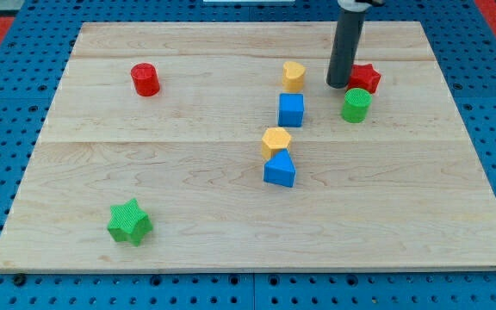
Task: Move green star along with group of blocks towards top
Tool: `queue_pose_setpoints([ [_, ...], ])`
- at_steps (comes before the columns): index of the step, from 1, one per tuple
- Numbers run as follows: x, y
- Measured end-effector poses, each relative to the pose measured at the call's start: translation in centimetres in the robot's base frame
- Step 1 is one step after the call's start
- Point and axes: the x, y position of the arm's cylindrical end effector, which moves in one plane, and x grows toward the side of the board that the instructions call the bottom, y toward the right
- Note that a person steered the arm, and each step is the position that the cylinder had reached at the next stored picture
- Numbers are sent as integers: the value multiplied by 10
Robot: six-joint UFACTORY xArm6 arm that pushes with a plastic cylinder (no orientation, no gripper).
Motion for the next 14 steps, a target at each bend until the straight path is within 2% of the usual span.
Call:
queue_pose_setpoints([
  [2,41,34],
  [5,49,24],
  [6,80,24],
  [8,88,-40],
  [9,75,-73],
  [12,69,-249],
  [13,118,-308],
  [14,216,-337],
])
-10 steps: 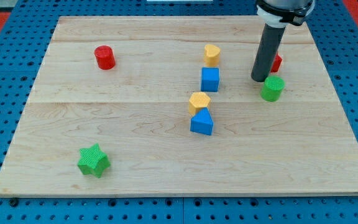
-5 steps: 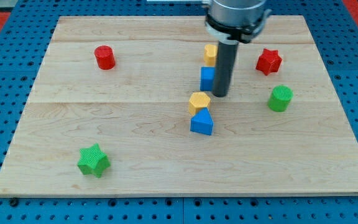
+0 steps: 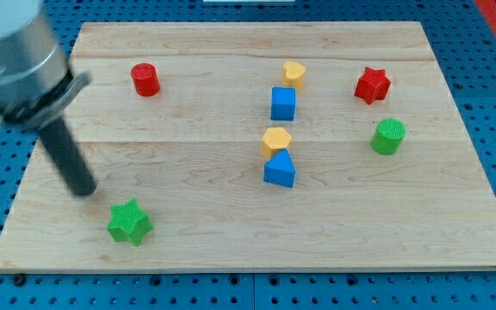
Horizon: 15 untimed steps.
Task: Move green star along with group of blocks towards top
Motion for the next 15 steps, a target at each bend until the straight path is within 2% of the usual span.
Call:
queue_pose_setpoints([
  [1,32,42],
  [2,26,86],
  [4,23,75],
  [5,21,133],
  [6,24,144],
  [8,3,59],
  [9,-23,86],
  [10,-18,186],
  [11,-19,239],
  [12,3,159],
  [13,56,202],
  [14,51,265],
  [15,31,268],
])
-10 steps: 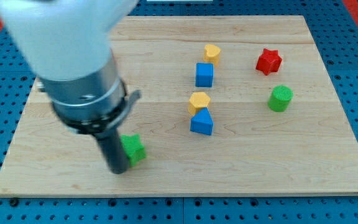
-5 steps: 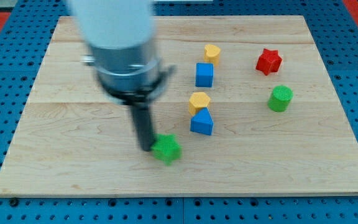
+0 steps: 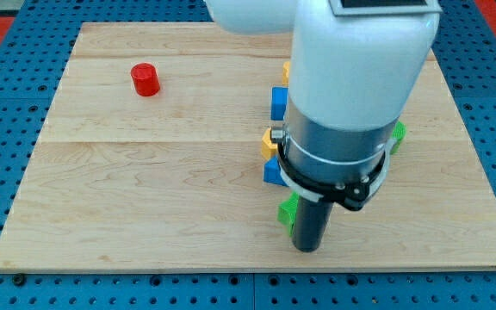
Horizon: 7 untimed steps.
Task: Move green star along with group of blocks towards top
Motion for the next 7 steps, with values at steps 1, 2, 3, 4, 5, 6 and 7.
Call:
queue_pose_setpoints([
  [1,-15,3],
  [2,-20,2],
  [3,-21,2],
  [4,-37,-2],
  [5,-40,-5],
  [6,-58,-5],
  [7,-83,-5],
])
